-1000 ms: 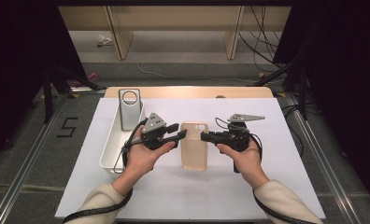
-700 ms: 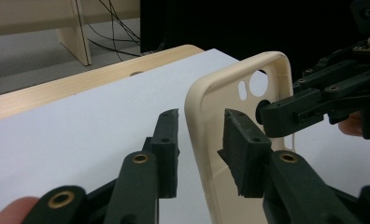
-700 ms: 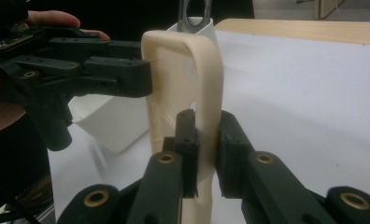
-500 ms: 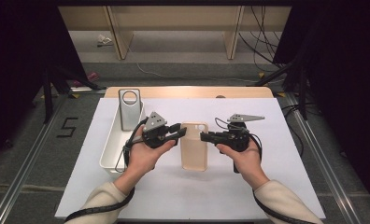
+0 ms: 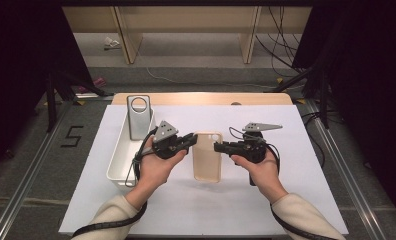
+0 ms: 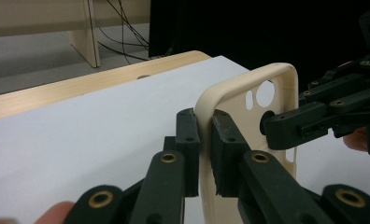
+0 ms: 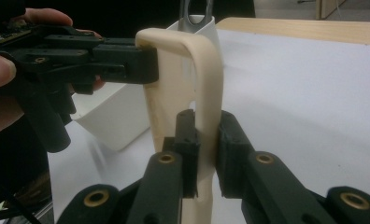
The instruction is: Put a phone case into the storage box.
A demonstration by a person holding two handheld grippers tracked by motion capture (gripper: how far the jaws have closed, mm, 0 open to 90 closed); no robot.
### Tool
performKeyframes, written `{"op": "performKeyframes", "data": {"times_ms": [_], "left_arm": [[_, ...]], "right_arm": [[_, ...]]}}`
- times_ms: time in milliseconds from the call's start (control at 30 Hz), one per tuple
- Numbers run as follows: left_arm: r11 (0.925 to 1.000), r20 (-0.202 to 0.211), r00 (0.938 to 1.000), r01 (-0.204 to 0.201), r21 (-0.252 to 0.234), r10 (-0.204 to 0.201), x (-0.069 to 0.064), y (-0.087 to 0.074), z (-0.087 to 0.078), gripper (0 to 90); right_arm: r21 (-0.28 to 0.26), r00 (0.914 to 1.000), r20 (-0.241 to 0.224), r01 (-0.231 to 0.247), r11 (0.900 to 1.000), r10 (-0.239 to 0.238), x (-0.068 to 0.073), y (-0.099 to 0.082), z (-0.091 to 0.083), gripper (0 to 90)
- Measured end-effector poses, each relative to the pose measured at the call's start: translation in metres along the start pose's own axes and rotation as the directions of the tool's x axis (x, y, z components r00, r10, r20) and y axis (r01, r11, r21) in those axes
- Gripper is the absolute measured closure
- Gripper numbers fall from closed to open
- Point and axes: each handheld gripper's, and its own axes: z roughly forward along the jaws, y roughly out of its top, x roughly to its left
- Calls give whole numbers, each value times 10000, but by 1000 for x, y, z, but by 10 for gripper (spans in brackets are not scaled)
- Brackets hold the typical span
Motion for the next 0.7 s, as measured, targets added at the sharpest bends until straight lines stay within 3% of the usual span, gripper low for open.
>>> {"op": "performKeyframes", "data": {"times_ms": [267, 500, 600, 700], "left_arm": [[9999, -183, 9998, 92, -107, -94, -2, 0, -2, 835], [9990, -309, 9994, -194, -395, 182, -3, 2, -5, 841], [9985, -387, 9988, -311, -457, 293, -3, 3, -7, 842], [9984, -478, 9983, -352, -448, 331, 0, 5, -8, 842]], "right_arm": [[-25, 9999, 31, 103, 9999, -103, 2, 0, 1, 809], [-39, 9996, 48, 274, 9996, -274, 4, 0, 2, 788], [-95, 9992, 55, 398, 9992, -397, 5, 1, 1, 752], [-137, 9987, 140, 496, 9987, -494, 5, 2, -1, 652]]}}
